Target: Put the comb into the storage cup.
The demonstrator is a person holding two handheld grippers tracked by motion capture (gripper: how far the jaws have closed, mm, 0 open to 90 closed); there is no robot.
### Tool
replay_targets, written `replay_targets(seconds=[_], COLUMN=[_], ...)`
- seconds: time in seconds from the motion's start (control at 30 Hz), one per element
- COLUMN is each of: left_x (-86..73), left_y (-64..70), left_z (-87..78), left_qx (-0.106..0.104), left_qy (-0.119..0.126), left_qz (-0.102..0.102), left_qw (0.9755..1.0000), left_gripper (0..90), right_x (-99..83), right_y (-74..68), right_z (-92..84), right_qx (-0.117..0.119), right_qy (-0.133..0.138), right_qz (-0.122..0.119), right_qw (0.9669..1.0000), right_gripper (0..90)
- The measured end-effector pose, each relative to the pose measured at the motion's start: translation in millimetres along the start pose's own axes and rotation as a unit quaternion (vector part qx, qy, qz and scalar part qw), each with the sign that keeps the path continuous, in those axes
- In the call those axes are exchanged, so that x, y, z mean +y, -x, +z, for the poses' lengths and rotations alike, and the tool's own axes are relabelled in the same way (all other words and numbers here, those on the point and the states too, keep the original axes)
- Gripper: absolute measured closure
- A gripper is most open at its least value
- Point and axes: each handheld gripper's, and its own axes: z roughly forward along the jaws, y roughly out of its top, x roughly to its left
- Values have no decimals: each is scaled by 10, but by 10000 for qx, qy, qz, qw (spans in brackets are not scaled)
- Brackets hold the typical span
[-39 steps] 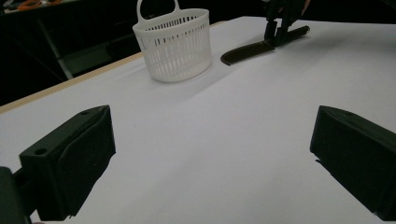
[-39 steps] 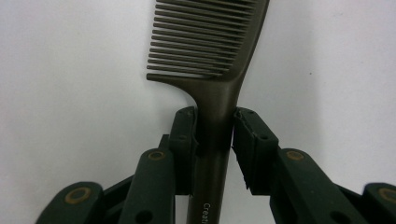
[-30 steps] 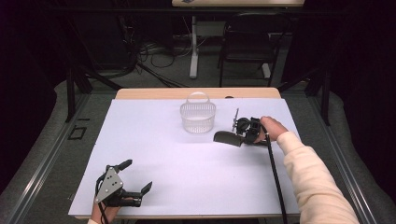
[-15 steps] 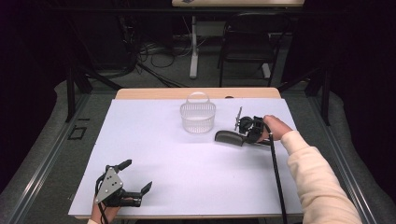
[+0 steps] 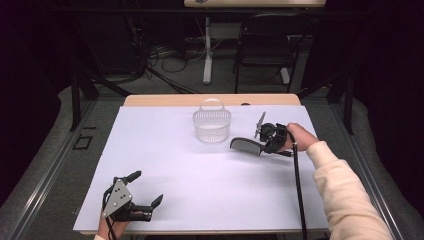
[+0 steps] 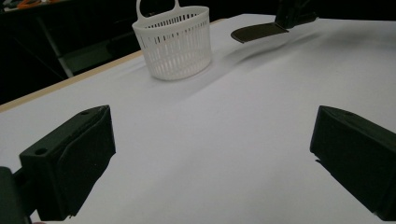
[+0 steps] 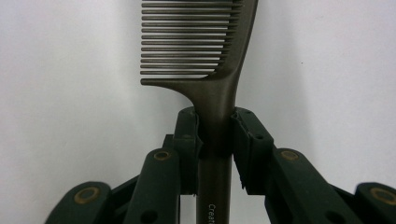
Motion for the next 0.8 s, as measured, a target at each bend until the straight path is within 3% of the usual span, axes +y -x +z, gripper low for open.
replay_targets(seconds=[0.07, 0.33, 0.37, 0.43, 0.47, 0.6, 0.8], left_x=[0, 3, 2, 0, 1, -1, 0], left_y=[-3, 2, 1, 1, 2, -4, -2], left_z=[-7, -5, -4, 0, 0, -3, -8], left_qx=[8, 17, 21, 36, 36, 30, 30], left_qy=[14, 4, 7, -10, -17, -10, 7], left_qz=[-3, 21, 14, 6, 12, 16, 20], left_qw=[10000, 10000, 10000, 10000, 10000, 10000, 10000], left_gripper=[0, 0, 0, 1, 0, 0, 0], right_x=[-9, -77, -82, -99, -110, -164, -221], right_y=[1, -22, -19, -37, -29, -49, -112], right_z=[-24, -106, -134, -157, -175, -232, -283], right_qx=[-11, 106, 122, 78, 46, 27, -136], right_qy=[40, 439, 394, 531, 590, 786, 1236], right_qz=[-30, 255, 245, 409, 363, 521, 802], right_qw=[10000, 9987, 9988, 9977, 9976, 9955, 9890], right_gripper=[726, 726, 726, 726, 726, 727, 726])
